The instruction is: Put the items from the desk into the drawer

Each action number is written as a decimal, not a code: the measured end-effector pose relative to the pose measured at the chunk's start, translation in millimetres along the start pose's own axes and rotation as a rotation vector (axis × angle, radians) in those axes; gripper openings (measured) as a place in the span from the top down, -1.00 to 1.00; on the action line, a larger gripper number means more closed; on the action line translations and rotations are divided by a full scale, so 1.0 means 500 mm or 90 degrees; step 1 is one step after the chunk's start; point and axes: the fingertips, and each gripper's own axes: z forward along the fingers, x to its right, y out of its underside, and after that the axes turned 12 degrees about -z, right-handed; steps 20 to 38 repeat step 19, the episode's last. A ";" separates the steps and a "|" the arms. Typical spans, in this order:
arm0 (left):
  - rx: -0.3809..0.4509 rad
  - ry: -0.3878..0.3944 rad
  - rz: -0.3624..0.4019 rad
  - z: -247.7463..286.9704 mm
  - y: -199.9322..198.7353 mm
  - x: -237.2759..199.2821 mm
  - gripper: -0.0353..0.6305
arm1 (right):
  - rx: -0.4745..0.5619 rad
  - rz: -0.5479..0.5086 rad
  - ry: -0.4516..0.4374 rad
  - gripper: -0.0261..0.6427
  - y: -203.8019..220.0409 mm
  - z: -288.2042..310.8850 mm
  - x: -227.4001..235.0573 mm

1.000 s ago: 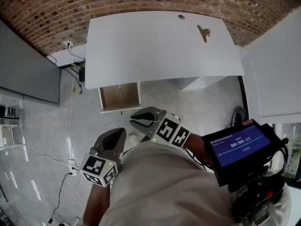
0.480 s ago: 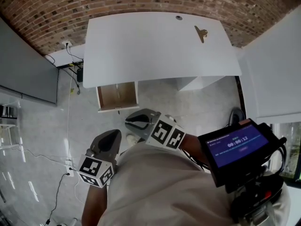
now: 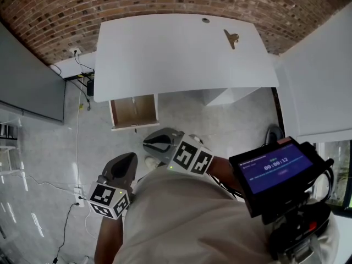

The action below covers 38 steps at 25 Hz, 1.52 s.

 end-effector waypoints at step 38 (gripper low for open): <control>-0.033 0.003 -0.003 0.036 0.022 -0.015 0.88 | -0.017 0.014 0.014 0.86 0.024 -0.010 0.010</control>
